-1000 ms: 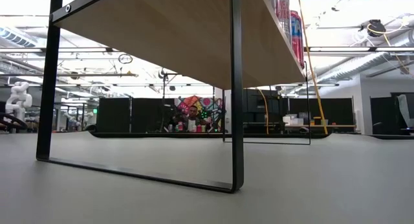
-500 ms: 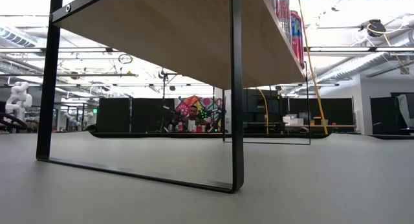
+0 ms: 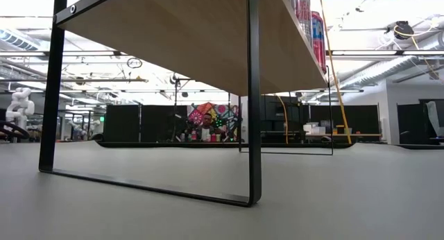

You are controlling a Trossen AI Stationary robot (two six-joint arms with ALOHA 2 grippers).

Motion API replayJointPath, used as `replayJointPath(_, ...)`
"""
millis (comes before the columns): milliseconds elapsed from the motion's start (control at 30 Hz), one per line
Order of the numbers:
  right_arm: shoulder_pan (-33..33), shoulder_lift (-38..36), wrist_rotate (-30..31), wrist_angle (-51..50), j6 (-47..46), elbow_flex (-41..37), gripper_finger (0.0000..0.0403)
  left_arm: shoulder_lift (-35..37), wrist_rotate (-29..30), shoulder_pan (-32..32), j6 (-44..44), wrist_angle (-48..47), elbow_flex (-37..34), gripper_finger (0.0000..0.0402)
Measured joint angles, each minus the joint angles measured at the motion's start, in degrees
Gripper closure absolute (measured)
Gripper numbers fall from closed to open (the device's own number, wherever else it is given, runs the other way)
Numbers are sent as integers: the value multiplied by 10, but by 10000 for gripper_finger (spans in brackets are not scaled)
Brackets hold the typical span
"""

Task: Place canned beverage on shelf
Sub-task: Put the blue soda can on the shelf aligned with the other blue soda can

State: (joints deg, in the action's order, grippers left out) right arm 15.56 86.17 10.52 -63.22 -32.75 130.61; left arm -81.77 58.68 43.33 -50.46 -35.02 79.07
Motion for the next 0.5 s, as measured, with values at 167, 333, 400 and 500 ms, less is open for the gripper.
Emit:
replayJointPath(167, 8, 0, 1, 0, 3, 0, 78, 9, -71, -3, -57, -149, 0, 164)
replayJointPath(333, 10, 0, 2, 0, 4, 0, 78, -2, -101, -17, -29, -189, 0, 224)
replayJointPath(400, 10, 0, 2, 0, 4, 0, 78, -9, -102, -26, -14, -189, 0, 246)
replayJointPath(500, 10, 0, 2, 0, 4, 0, 78, -21, -104, -42, 0, -185, 0, 275)
